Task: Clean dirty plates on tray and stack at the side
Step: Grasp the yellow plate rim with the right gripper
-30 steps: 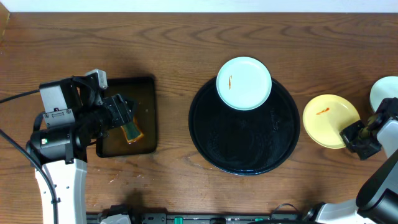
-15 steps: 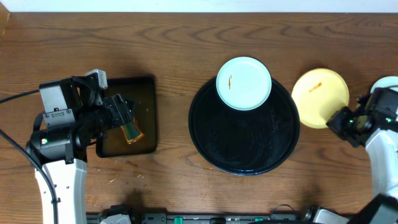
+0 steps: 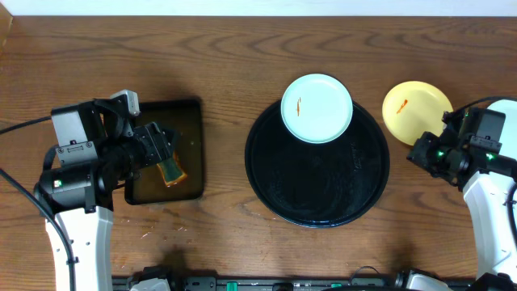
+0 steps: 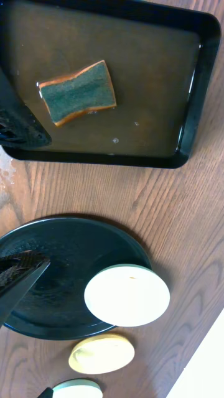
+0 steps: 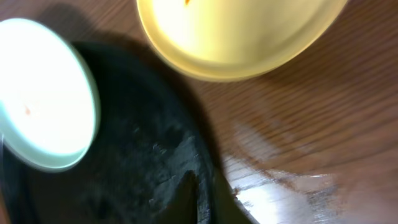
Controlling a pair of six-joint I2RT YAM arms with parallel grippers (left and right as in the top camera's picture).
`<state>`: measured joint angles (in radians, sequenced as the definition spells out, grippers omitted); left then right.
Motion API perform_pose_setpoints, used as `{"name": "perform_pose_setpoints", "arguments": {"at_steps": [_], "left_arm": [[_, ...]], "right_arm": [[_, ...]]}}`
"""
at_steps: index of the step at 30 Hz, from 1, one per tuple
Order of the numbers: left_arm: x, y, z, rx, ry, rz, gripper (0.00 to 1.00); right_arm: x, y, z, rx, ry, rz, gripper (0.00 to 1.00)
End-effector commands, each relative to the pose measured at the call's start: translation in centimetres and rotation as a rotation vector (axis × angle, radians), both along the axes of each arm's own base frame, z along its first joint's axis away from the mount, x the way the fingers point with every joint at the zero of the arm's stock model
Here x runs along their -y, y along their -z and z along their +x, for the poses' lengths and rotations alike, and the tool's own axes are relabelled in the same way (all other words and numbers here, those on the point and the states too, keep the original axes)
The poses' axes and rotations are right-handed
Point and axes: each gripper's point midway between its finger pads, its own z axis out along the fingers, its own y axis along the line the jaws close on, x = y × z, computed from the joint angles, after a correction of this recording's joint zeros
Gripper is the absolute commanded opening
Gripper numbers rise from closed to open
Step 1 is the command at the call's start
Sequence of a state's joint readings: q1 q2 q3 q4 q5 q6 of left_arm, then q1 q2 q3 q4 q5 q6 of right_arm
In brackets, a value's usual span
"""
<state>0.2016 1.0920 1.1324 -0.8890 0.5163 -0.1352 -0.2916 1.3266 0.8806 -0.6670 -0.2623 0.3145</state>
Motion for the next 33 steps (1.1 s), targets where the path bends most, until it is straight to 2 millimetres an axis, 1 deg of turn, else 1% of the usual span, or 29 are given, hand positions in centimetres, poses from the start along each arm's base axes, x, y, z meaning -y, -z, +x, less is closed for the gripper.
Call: {"name": "perform_pose_setpoints", "arguments": {"at_steps": [1,2,3,4,6,10,12,14,16,20,21,22,27,30,33], "left_arm": [[0.0,-0.6,0.1,0.013,-0.006,0.003,0.55],[0.0,-0.6,0.1,0.013,-0.006,0.003,0.55],[0.0,-0.6,0.1,0.013,-0.006,0.003,0.55],[0.0,-0.6,0.2,0.013,-0.006,0.003,0.55],[0.0,-0.6,0.2,0.015,-0.006,0.003,0.55],[-0.1,-0.7,0.3,0.02,-0.006,0.004,0.55],[-0.1,-0.7,0.3,0.019,-0.006,0.004,0.55],[-0.1,-0.7,0.3,0.019,-0.006,0.004,0.55],[-0.1,-0.7,0.3,0.019,-0.006,0.004,0.55],[0.0,-0.6,0.1,0.013,-0.006,0.003,0.55],[0.0,-0.6,0.1,0.013,-0.006,0.002,0.55],[0.0,-0.6,0.1,0.013,-0.006,0.002,0.55],[0.0,-0.4,0.0,0.004,-0.006,0.001,0.55],[0.1,-0.2,-0.3,-0.01,-0.006,-0.002,0.55],[0.1,-0.2,-0.3,-0.012,-0.006,-0.002,0.55]], "right_arm": [[3.9,0.3,-0.5,-0.025,0.199,-0.072,0.3],[4.9,0.5,-0.5,-0.03,0.251,-0.085,0.37],[5.7,0.7,-0.4,-0.03,0.285,-0.091,0.4],[6.5,1.1,0.1,-0.021,0.306,-0.092,0.41],[7.2,1.9,1.0,-0.011,0.319,-0.088,0.42],[7.6,4.6,2.4,-0.032,0.33,-0.073,0.43],[7.4,6.1,3.2,-0.041,0.319,-0.052,0.43],[7.2,7.2,3.8,-0.046,0.321,-0.033,0.43],[7.6,8.2,3.9,-0.061,0.347,-0.036,0.43],[7.9,10.1,3.2,-0.121,0.422,-0.02,0.4],[8.1,10.6,3.0,-0.135,0.445,-0.024,0.38],[8.3,11.1,2.9,-0.147,0.467,-0.026,0.33],[8.8,13.4,2.1,-0.209,0.56,-0.022,0.17],[8.8,13.4,2.1,-0.206,0.587,-0.009,0.02],[9.1,13.0,2.6,-0.186,0.596,-0.009,0.01]]}}
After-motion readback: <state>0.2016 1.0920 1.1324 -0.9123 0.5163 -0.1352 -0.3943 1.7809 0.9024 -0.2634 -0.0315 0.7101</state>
